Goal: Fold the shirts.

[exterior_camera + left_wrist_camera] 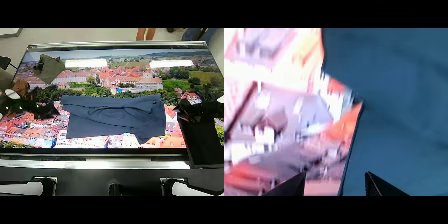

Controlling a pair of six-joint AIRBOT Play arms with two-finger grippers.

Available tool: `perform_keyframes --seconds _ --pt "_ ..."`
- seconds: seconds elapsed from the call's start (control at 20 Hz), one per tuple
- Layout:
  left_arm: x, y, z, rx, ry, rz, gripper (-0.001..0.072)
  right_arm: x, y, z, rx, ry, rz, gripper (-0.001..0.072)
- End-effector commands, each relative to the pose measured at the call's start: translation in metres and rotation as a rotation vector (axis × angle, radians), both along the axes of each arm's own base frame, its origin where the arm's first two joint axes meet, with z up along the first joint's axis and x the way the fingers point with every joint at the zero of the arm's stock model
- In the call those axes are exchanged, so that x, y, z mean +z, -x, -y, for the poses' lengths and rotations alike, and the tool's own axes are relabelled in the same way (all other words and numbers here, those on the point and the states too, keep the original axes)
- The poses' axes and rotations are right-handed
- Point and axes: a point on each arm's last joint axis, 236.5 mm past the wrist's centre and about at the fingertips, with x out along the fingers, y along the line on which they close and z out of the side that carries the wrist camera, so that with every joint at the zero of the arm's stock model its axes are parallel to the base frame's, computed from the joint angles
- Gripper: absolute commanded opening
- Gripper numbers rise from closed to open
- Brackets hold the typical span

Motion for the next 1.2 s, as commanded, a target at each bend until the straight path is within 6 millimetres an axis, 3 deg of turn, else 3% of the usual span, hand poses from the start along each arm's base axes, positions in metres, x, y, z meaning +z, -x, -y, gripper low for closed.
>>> perform_keyframes --seconds 0.0,0.45,0.5,0.6,0.7,0.85,1.15 --pt "-0.027 0.065 0.024 -0.038 0.121 -0.168 0.0437 -0.012 0.034 0.003 0.045 -0.001 -0.106 0.0486" --pt "-0.051 0.085 0.062 -0.010 0.214 -0.185 0.0435 -0.019 0.034 0.000 0.046 -0.016 -0.113 0.0486" --pt "-0.055 0.085 0.064 0.002 0.205 -0.189 0.0394 -0.020 0.033 -0.005 0.049 -0.025 -0.112 0.0486" --pt "-0.059 0.081 0.065 0.027 0.192 -0.190 0.0155 -0.025 0.029 -0.021 0.110 -0.018 -0.109 0.0489" --pt "-0.058 0.079 0.065 0.034 0.188 -0.186 0.0031 -0.033 0.020 -0.030 0.148 0.023 -0.095 0.0489" --pt "-0.054 0.079 0.065 0.023 0.189 -0.176 0.0030 -0.046 0.003 -0.031 0.130 0.042 -0.064 0.0485" --pt "-0.050 0.077 0.065 0.015 0.185 -0.156 0.0030 -0.077 -0.007 -0.029 0.094 0.028 -0.084 0.0429"
